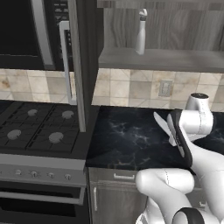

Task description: Move the cutting board and knife to the sink. Then move spray from the cabinet to the counter.

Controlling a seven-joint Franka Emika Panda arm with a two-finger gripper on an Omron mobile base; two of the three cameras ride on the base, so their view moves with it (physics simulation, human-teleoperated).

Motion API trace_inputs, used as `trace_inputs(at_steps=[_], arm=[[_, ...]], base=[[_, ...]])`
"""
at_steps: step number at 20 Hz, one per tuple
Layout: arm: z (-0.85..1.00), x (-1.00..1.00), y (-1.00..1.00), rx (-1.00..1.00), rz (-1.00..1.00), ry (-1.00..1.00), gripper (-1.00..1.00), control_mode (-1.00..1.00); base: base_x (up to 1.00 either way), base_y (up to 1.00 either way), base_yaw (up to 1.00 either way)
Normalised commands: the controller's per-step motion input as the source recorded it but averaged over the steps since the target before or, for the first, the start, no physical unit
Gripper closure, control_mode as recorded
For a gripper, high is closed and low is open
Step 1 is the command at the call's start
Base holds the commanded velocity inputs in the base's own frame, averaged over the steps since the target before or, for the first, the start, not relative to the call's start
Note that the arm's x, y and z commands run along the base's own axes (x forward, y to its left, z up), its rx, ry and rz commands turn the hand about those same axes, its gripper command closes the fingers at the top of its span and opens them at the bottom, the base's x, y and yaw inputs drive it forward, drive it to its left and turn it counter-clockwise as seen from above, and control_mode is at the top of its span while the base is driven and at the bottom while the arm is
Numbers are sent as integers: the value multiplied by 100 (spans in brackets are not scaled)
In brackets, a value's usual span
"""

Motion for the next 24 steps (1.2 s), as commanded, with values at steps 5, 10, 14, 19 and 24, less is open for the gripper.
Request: trace_inputs(at_steps=[5,10,14,19,24], arm=[[0,0,0,0,0,0,100,100],[0,0,0,0,0,0,100,100],[0,0,0,0,0,0,100,100],[0,0,0,0,0,0,100,100],[0,0,0,0,0,0,100,100]], base=[[0,0,0],[-8,0,0],[-37,0,2],[-48,6,9],[-48,13,15]])
